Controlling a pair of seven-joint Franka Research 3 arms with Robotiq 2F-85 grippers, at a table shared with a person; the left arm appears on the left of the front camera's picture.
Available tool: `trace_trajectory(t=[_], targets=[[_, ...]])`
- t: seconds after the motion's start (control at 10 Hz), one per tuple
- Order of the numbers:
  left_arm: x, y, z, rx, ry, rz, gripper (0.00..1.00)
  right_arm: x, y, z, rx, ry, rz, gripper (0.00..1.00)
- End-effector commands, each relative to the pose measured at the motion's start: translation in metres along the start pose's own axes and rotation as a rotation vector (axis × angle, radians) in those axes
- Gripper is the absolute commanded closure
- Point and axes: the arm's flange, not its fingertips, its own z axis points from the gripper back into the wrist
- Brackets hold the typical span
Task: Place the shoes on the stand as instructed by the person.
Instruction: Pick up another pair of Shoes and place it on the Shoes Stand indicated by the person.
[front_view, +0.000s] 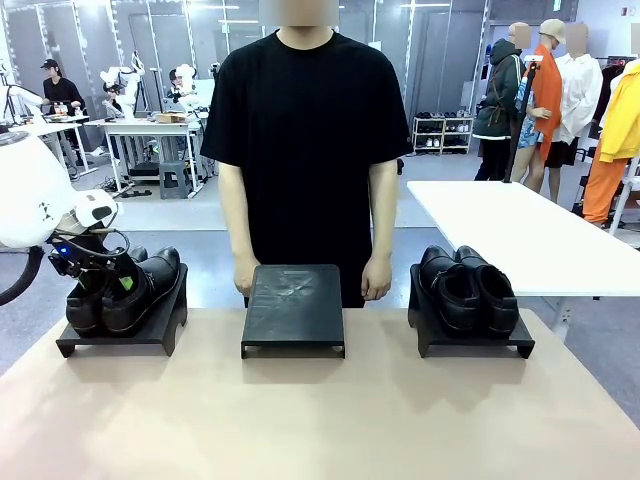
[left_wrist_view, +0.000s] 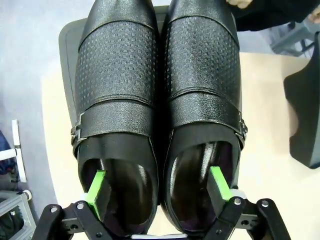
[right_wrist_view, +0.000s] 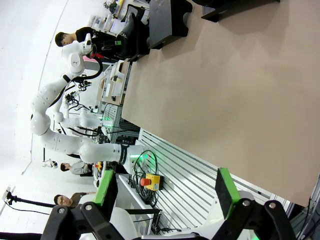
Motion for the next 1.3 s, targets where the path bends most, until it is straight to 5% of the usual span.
trace_trajectory(t=[0.0,0.5,0.6,0.9,1.2], targets=[[0.005,0.001,-0.001,0.001,-0.006,0.0,0.02,-0.001,0.003,0.003,0.001,0.006,0.007,0.0],[0.0,0.0,0.0,0.0,0.0,0.0,0.02,-0.001,0.003,0.003,0.001,0.006,0.007,0.0],[-0.001,0.005,0.031,-0.038,-0.004,-0.031,0.02,-0.001,0.003,0.003,0.001,0.006,0.007,0.0],[-0.046,0.044,0.115,-0.255,0.117,-0.04,0.02,-0.001,0.003,0.003,0.001,0.006,0.007,0.0],[-0.105,0.104,0.167,-0.612,0.209,-0.036,0.02,-0.001,0.003,0.003,0.001,0.006,0.007,0.0]])
